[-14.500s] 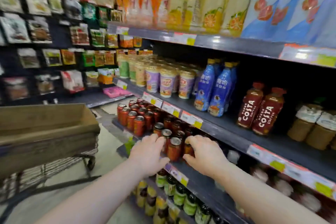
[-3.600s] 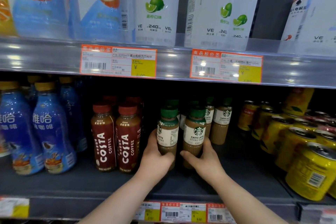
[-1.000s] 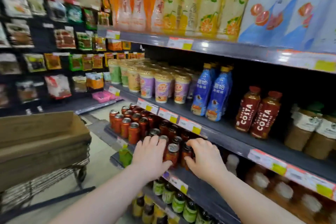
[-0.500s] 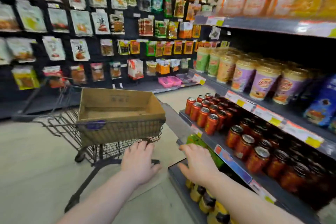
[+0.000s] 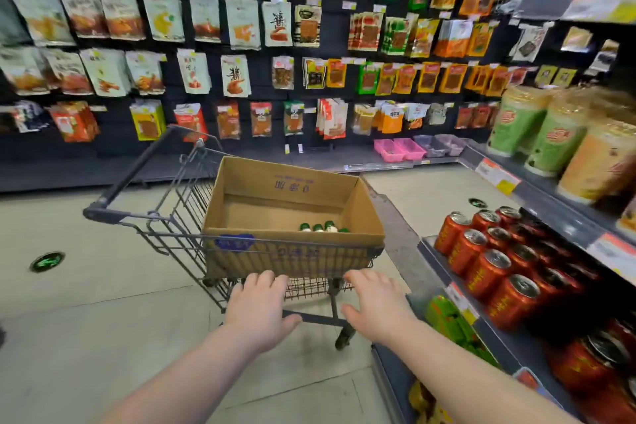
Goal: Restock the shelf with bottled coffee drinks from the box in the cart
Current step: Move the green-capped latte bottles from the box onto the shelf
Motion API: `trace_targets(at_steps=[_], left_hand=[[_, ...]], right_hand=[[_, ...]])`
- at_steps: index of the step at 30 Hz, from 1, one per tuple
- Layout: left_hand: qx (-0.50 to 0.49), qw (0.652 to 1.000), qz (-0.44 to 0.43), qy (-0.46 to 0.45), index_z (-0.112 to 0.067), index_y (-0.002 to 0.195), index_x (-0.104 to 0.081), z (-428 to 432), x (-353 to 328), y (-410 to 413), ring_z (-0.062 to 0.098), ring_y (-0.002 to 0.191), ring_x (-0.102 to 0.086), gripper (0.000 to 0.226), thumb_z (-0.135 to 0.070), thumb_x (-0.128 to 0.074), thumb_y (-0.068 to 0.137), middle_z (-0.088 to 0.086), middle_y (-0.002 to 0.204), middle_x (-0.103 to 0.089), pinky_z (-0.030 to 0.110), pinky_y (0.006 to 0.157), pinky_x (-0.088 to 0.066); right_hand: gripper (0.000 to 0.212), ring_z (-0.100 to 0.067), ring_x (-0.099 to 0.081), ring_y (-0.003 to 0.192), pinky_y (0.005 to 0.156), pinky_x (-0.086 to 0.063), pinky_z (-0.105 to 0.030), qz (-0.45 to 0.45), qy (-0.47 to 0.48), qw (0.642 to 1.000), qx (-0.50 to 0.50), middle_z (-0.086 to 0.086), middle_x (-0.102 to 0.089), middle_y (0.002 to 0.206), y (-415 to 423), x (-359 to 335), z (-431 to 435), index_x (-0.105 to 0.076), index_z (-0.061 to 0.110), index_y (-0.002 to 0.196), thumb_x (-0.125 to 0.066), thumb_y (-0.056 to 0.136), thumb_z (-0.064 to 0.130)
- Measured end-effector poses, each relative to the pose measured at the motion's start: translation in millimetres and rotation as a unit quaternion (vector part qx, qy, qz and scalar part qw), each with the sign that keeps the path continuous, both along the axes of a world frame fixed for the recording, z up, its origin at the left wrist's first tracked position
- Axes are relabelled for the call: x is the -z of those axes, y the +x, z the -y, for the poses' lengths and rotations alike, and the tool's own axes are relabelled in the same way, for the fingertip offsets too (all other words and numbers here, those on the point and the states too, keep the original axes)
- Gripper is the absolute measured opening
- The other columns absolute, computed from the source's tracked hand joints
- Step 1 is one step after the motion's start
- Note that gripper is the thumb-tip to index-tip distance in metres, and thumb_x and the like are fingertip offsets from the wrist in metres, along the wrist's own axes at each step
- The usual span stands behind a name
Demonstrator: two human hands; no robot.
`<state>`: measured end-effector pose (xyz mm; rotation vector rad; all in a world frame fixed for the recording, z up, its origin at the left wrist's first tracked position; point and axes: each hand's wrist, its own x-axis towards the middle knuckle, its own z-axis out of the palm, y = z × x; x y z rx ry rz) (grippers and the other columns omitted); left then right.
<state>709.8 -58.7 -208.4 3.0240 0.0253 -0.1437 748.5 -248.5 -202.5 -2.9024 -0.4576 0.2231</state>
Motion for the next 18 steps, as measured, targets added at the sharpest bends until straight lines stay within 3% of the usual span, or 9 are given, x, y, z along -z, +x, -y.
trace_targets(at_steps=[8,18], left_hand=[[-0.038,0.999,-0.018,-0.001,-0.023,0.143,-0.028,1.9,5.2,103.7,0.023,0.135,-0.031,0.071,-0.059,-0.047,0.086,-0.001,0.144,-0.035,0.040,0.111,-0.028],[-0.080,0.995,-0.053,-0.017,-0.023,0.140,-0.034,-38.1,26.7,179.2,0.022,0.132,-0.035,0.069,-0.060,-0.048,0.084,-0.001,0.141,-0.040,0.039,0.109,-0.031]], right_hand=[[0.046,-0.021,-0.042,0.126,0.108,-0.033,-0.038,-0.010,-0.002,1.000,-0.021,0.004,-0.048,0.133,125.6,7.7,10.0,-0.041,0.030,0.130,-0.054,0.088,0.043],[0.051,-0.022,-0.039,0.129,0.108,-0.031,-0.039,-0.065,-0.034,0.996,-0.052,0.002,-0.045,0.138,212.8,35.0,-20.0,-0.038,0.028,0.135,-0.051,0.088,0.043]])
